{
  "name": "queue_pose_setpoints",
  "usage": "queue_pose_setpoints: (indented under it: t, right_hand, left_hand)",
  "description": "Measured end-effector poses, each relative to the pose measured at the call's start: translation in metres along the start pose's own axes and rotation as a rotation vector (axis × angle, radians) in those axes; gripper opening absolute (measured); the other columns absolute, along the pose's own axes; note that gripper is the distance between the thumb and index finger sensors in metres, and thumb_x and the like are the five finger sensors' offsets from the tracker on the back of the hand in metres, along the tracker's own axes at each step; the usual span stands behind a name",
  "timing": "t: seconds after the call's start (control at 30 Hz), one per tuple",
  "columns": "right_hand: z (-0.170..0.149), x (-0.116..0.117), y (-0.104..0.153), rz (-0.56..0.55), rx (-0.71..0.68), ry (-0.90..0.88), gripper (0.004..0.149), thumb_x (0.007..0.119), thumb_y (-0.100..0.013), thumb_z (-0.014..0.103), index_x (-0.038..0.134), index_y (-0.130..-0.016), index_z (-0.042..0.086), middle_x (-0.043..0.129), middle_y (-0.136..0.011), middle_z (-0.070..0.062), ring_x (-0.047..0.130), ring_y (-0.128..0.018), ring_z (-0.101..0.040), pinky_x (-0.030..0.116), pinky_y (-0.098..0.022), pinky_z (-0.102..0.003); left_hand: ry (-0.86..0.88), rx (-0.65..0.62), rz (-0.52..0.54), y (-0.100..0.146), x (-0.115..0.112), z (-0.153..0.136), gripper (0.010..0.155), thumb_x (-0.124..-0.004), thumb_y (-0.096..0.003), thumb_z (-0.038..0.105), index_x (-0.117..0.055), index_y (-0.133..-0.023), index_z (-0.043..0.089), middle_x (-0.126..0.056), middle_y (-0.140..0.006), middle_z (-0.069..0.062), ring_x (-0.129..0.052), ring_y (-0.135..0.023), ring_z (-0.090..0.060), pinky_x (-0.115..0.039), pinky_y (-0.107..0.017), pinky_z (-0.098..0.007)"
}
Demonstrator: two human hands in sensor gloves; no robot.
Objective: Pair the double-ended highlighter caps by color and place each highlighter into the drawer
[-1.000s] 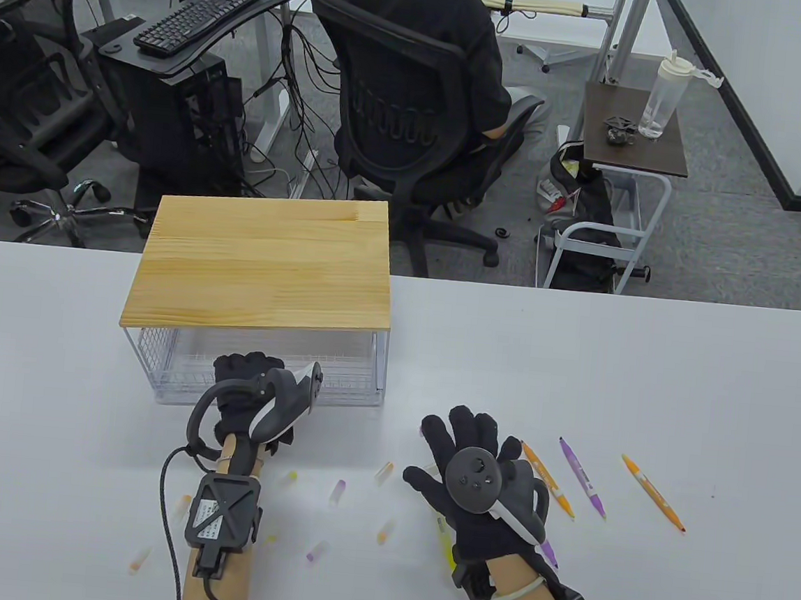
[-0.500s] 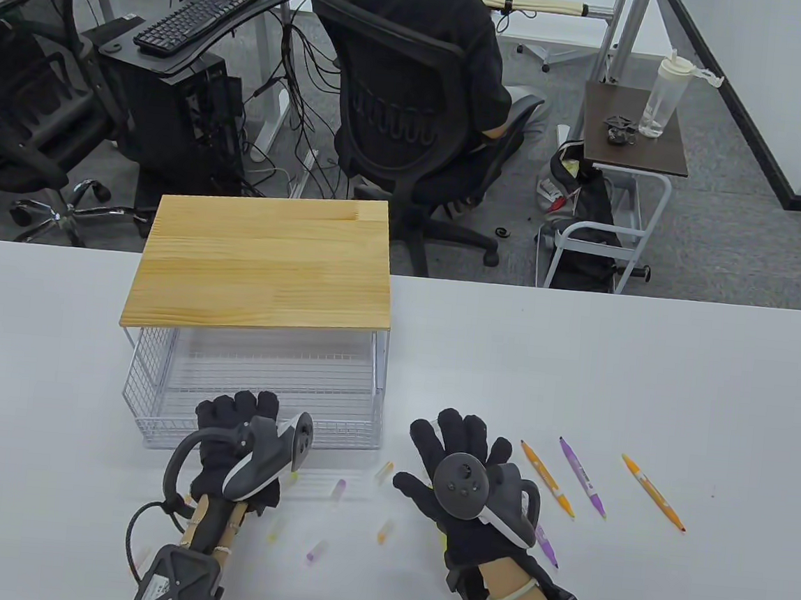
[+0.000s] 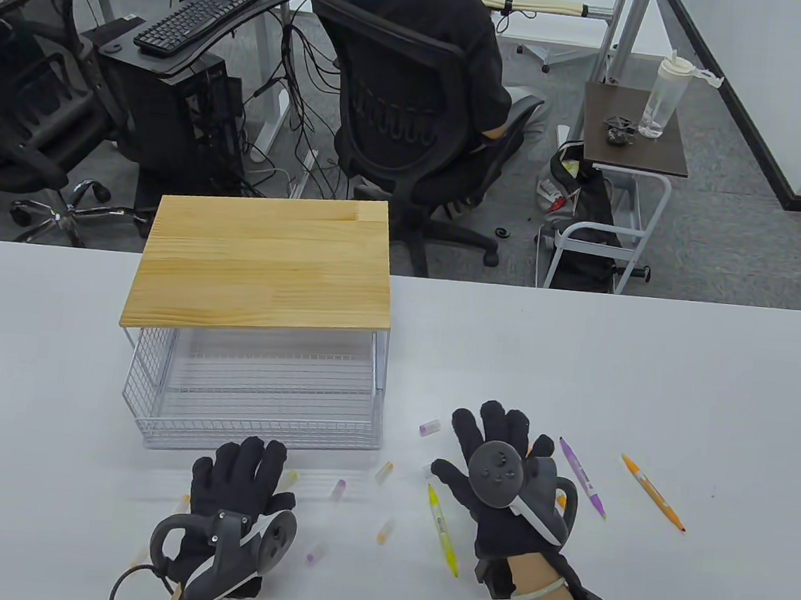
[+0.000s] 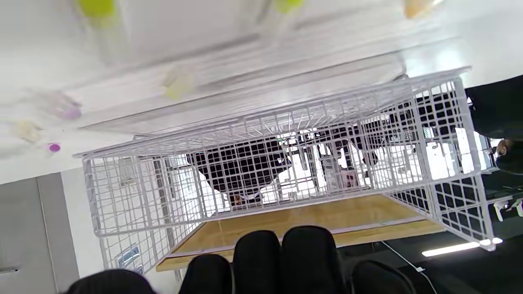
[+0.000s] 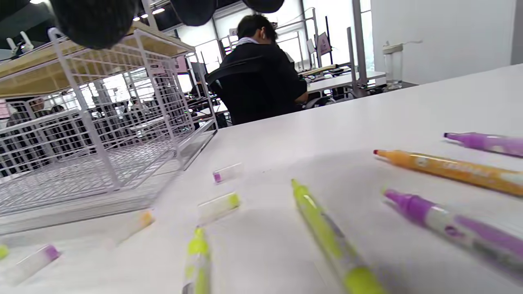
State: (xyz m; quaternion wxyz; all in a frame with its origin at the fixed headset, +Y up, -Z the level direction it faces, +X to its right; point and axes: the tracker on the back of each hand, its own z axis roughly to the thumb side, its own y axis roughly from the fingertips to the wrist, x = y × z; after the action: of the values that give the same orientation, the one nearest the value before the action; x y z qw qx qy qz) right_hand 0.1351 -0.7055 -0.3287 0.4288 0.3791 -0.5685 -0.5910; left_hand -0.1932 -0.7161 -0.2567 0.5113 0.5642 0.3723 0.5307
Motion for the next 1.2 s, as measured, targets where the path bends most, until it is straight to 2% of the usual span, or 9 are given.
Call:
queue_pose_setpoints:
  t: [0.1,0.23,0.33,0.43,0.57,0.7,0.93,1.2]
  right_hand:
    - [-0.022,-0.011,0.000,-0.003,0.074,0.043,0.074,0.066,-0.060,0.059,0.032,-0.119,0.033,0.018,-0.130,-0.009,0.016,-0.116,-0.048,0.012,-0.071,-0.073]
    - [-0.067,-0.030,-0.002,-0.015,0.213,0.044,0.072,0.068,-0.060,0.057,0.034,-0.119,0.033,0.018,-0.130,-0.006,0.014,-0.118,-0.045,0.009,-0.072,-0.072]
    - [-0.102,-0.037,-0.005,-0.011,0.323,0.096,0.071,0.069,-0.060,0.055,0.036,-0.119,0.032,0.022,-0.130,-0.006,0.021,-0.117,-0.045,0.011,-0.073,-0.072]
    - [-0.139,-0.038,-0.007,0.031,0.441,0.154,0.070,0.070,-0.060,0.053,0.038,-0.118,0.032,0.027,-0.129,-0.008,0.030,-0.115,-0.046,0.016,-0.075,-0.072]
    - [-0.187,-0.034,-0.007,0.068,0.594,0.123,0.066,0.072,-0.061,0.049,0.042,-0.117,0.031,0.031,-0.128,-0.007,0.034,-0.114,-0.045,0.016,-0.076,-0.071]
    - [-0.219,-0.028,-0.008,0.108,0.717,0.151,0.065,0.072,-0.061,0.048,0.044,-0.116,0.028,0.033,-0.128,-0.007,0.036,-0.113,-0.044,0.017,-0.077,-0.071]
    - [-0.252,-0.017,-0.003,0.149,0.827,0.100,0.066,0.077,-0.058,0.048,0.053,-0.114,0.023,0.039,-0.126,-0.010,0.041,-0.111,-0.045,0.019,-0.076,-0.072]
    - [-0.249,-0.013,-0.006,0.134,0.843,0.135,0.065,0.081,-0.056,0.043,0.056,-0.111,0.020,0.043,-0.125,-0.011,0.046,-0.109,-0.045,0.024,-0.077,-0.072]
  left_hand:
    - [-0.023,-0.002,-0.026,0.004,-0.006,-0.004,0.069,-0.060,-0.0492,0.055,-0.055,-0.111,0.026,-0.066,-0.118,-0.010,-0.073,-0.101,-0.040,-0.056,-0.072,-0.064]
    - [-0.022,0.033,-0.032,0.005,-0.006,-0.014,0.070,-0.059,-0.0490,0.056,-0.052,-0.112,0.027,-0.062,-0.120,-0.010,-0.066,-0.105,-0.044,-0.051,-0.074,-0.066]
    - [0.017,0.056,-0.027,0.006,-0.006,-0.022,0.070,-0.059,-0.0491,0.056,-0.052,-0.113,0.026,-0.061,-0.120,-0.012,-0.065,-0.105,-0.046,-0.051,-0.073,-0.067]
    - [0.025,0.084,-0.031,0.006,-0.007,-0.029,0.070,-0.059,-0.0492,0.056,-0.052,-0.113,0.026,-0.061,-0.120,-0.011,-0.065,-0.105,-0.046,-0.050,-0.073,-0.067]
    - [0.037,0.106,-0.035,0.006,-0.009,-0.035,0.070,-0.059,-0.0493,0.056,-0.053,-0.112,0.026,-0.061,-0.120,-0.012,-0.065,-0.105,-0.046,-0.050,-0.073,-0.067]
    - [0.037,0.111,-0.043,0.005,-0.011,-0.036,0.070,-0.059,-0.0493,0.056,-0.053,-0.112,0.026,-0.062,-0.120,-0.012,-0.065,-0.105,-0.045,-0.050,-0.073,-0.067]
    - [0.019,0.110,-0.062,0.005,-0.011,-0.035,0.070,-0.059,-0.0494,0.056,-0.053,-0.112,0.027,-0.062,-0.120,-0.011,-0.065,-0.105,-0.045,-0.050,-0.073,-0.066]
    - [0.007,0.129,-0.043,0.009,-0.007,-0.039,0.070,-0.059,-0.0495,0.055,-0.050,-0.113,0.027,-0.061,-0.121,-0.011,-0.065,-0.106,-0.045,-0.050,-0.074,-0.067]
